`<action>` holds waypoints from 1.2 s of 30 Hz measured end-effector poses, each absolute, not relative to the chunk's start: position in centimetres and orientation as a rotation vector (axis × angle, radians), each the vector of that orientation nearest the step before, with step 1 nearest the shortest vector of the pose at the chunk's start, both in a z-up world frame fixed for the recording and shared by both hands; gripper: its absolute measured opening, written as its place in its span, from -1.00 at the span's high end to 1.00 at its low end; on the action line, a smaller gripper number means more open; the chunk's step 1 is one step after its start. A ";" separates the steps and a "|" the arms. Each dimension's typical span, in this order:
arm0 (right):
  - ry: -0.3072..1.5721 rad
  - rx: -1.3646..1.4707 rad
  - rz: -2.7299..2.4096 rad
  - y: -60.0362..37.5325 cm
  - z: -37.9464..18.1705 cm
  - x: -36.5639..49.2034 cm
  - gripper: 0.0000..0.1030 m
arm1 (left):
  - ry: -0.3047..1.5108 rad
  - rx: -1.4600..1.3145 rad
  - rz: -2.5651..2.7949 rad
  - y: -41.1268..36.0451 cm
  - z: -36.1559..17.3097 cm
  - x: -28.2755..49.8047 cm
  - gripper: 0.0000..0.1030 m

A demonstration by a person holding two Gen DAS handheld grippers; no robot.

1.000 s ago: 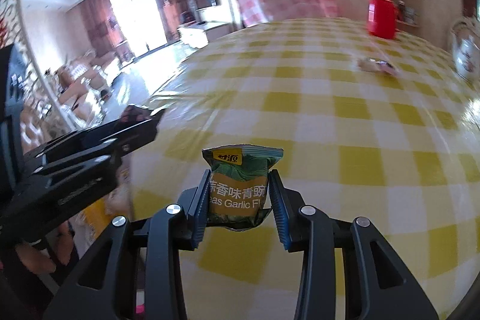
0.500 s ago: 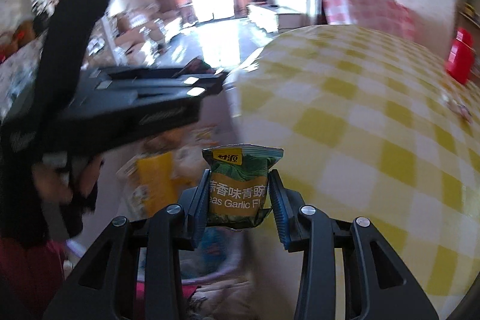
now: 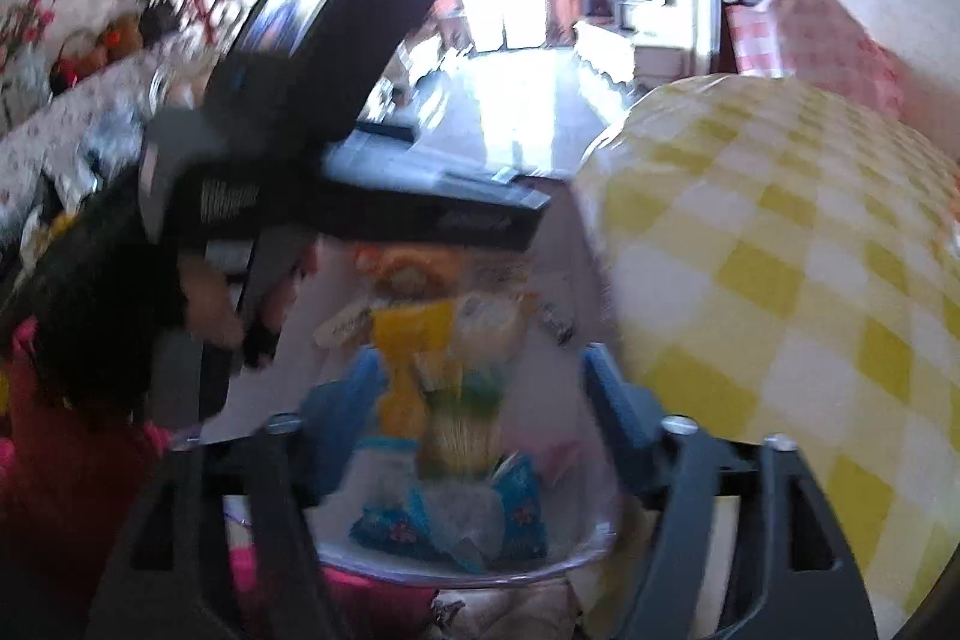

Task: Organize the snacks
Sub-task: 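Carry both snacks over the white box and open both grippers, then grasp the black chocolate bar with the right gripper while the left gripper reaches for the clear-bagged pastry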

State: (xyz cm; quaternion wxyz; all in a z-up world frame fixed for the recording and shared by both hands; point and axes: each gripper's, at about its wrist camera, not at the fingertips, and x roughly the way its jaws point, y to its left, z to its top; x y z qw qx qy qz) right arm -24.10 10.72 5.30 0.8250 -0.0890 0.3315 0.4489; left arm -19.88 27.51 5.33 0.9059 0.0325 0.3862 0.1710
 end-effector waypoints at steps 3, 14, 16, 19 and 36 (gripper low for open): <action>0.695 -0.146 0.885 8.5 5.9 -22.7 -0.53 | 0.787 0.079 0.356 26.8 5.4 -19.8 -0.85; 0.689 0.118 0.612 -4.1 6.7 -15.0 -0.68 | 0.744 0.140 0.308 21.1 7.0 -17.2 -0.92; 0.675 0.138 0.558 -6.3 7.0 -13.8 -0.69 | 0.740 0.159 0.246 18.7 7.6 -15.8 -0.96; 0.663 0.106 0.455 -9.4 7.2 -11.8 -0.69 | 0.741 0.157 0.116 14.4 8.1 -12.6 -0.96; 0.797 0.251 0.057 -25.4 2.2 4.2 -0.69 | 0.686 -0.517 -0.027 2.4 3.3 14.6 -0.96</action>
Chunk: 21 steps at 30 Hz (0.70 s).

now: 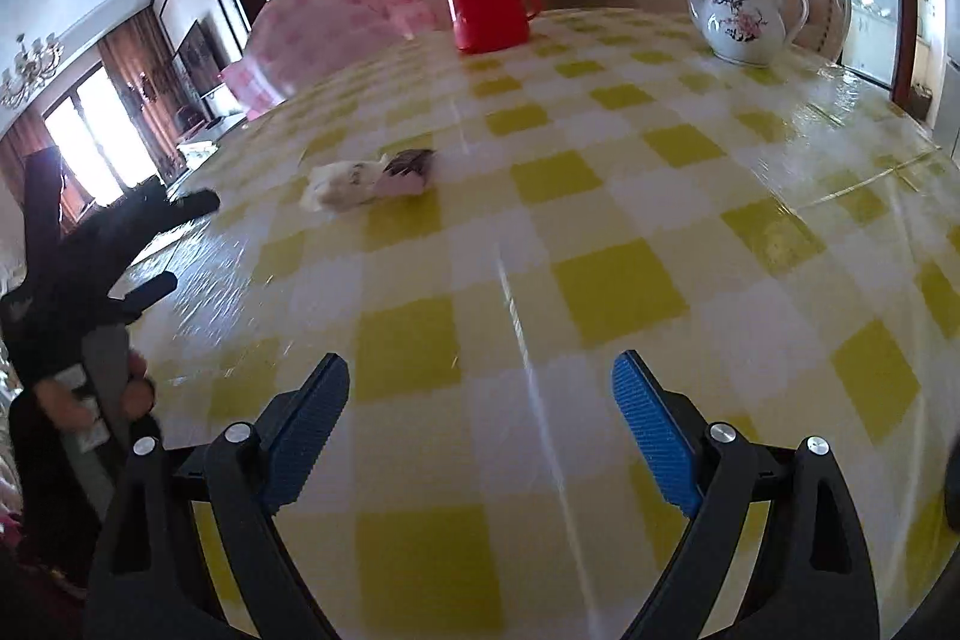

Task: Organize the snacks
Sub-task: 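Grasp the black chocolate bar with the right gripper while the left gripper reaches for the clear-bagged pastry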

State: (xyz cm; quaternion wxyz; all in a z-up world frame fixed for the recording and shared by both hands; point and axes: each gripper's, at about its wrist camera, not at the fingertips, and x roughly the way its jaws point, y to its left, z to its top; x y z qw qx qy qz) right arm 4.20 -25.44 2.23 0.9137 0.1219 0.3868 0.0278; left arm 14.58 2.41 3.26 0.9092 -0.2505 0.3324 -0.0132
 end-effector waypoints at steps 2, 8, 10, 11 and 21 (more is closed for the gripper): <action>0.795 0.272 0.068 -25.3 2.2 6.5 -0.69 | 0.627 -0.588 -0.005 2.5 3.1 16.2 -0.96; 0.785 0.224 0.061 -22.8 2.2 14.1 -0.59 | 0.658 -0.602 -0.027 2.7 2.1 19.6 -0.96; 0.802 0.206 0.060 -21.9 1.9 16.5 -0.48 | 0.630 -0.584 0.003 3.3 2.4 19.6 -0.96; 0.810 0.197 0.055 -21.3 1.7 17.9 -0.42 | 0.624 -0.578 0.018 3.6 2.5 19.6 -0.96; 0.918 0.049 -0.012 -18.8 -0.3 23.9 0.06 | 0.633 -0.528 0.037 3.7 2.9 19.9 -0.96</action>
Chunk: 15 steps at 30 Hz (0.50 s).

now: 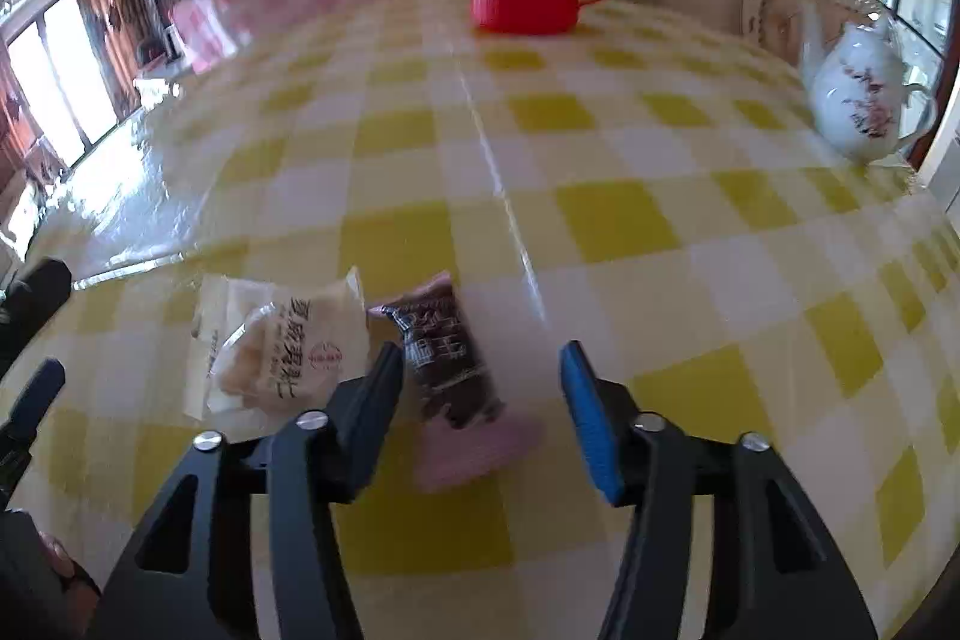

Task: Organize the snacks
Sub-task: 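Grasp the black chocolate bar with the right gripper while the left gripper reaches for the clear-bagged pastry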

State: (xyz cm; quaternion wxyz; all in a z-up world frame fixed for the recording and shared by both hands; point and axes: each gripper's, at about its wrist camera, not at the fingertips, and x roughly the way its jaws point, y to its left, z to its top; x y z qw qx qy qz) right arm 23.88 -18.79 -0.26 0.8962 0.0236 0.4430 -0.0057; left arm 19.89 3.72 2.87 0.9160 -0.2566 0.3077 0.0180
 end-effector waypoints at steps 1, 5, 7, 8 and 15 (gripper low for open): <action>0.914 0.039 0.001 -18.6 -0.2 23.8 0.06 | 0.638 -0.516 0.025 3.5 2.8 20.0 -0.96; 0.917 -0.017 0.071 -17.6 -0.4 23.6 0.43 | 0.671 -0.477 -0.020 2.5 2.6 20.4 -0.96; 0.889 -0.007 0.077 -18.0 0.1 23.1 0.58 | 0.680 -0.459 -0.033 2.3 2.5 20.5 -0.96; 0.862 0.005 0.069 -18.6 0.5 22.3 0.58 | 0.683 -0.445 -0.031 2.3 2.5 20.6 -0.96; 0.816 0.086 0.058 -24.3 2.8 13.1 0.58 | 0.761 -0.349 -0.138 -1.2 2.1 21.0 -0.96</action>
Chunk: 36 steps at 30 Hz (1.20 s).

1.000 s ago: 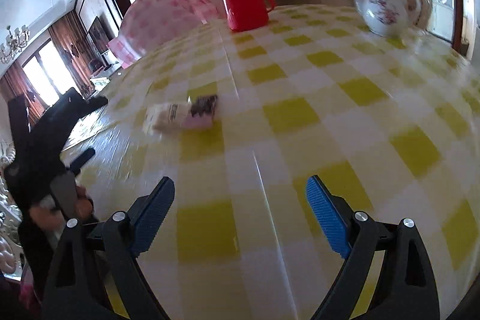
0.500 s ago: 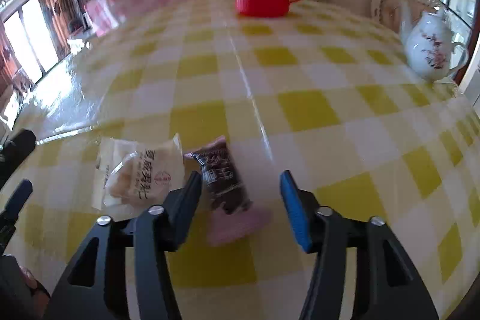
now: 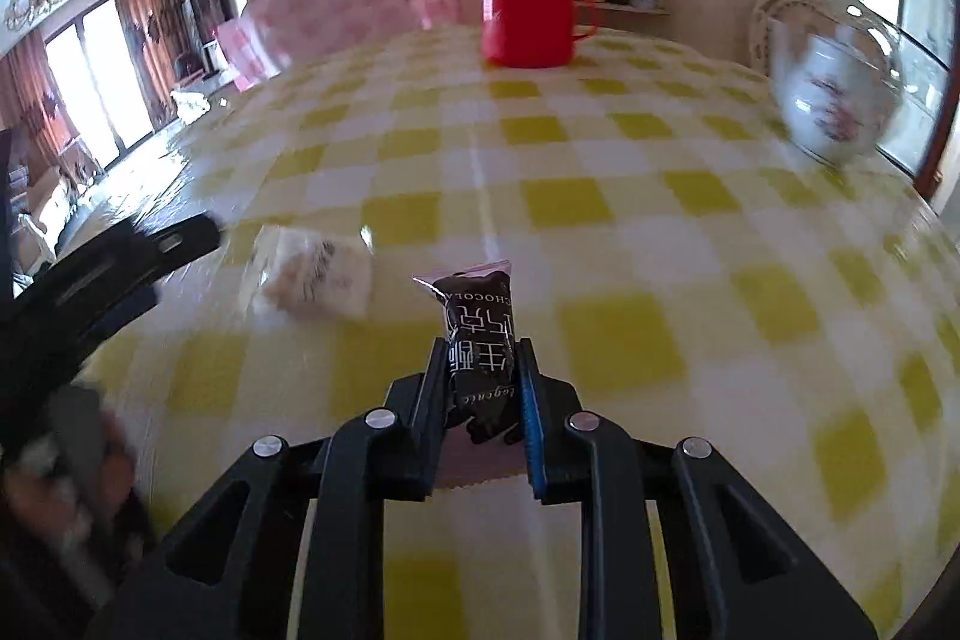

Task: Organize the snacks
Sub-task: 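Grasp the black chocolate bar with the right gripper while the left gripper reaches for the clear-bagged pastry, then grasp the clear-bagged pastry with the left gripper while the right gripper holds the chocolate bar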

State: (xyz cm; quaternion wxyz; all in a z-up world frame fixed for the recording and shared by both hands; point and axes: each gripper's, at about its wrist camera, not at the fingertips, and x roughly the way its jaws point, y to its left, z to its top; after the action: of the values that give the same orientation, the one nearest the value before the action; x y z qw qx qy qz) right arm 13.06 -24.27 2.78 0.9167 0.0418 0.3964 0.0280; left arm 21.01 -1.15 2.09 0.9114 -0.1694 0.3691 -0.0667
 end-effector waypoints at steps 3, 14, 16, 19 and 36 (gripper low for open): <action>0.813 0.138 0.065 -26.2 2.6 9.7 0.58 | 0.766 -0.217 -0.130 -4.0 2.2 21.2 -0.96; 0.831 0.218 0.140 -26.3 2.5 7.2 0.57 | 0.952 0.053 -0.082 -10.6 -0.2 26.7 -0.91; 0.837 0.199 0.135 -26.2 2.2 7.2 0.57 | 0.916 0.099 -0.127 -11.2 0.4 26.0 -0.31; 0.833 0.208 0.128 -26.5 2.3 7.1 0.57 | 0.883 0.156 -0.169 -11.8 1.1 24.8 0.05; 0.825 0.247 0.059 -28.4 1.7 7.3 0.57 | 0.815 0.158 -0.315 -13.9 2.3 16.7 0.14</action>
State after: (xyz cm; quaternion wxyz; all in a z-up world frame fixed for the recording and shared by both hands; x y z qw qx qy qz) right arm 7.28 -28.37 1.67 0.9083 0.1199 0.3999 0.0287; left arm 16.75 -13.91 2.29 0.9030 0.0764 0.3944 -0.1524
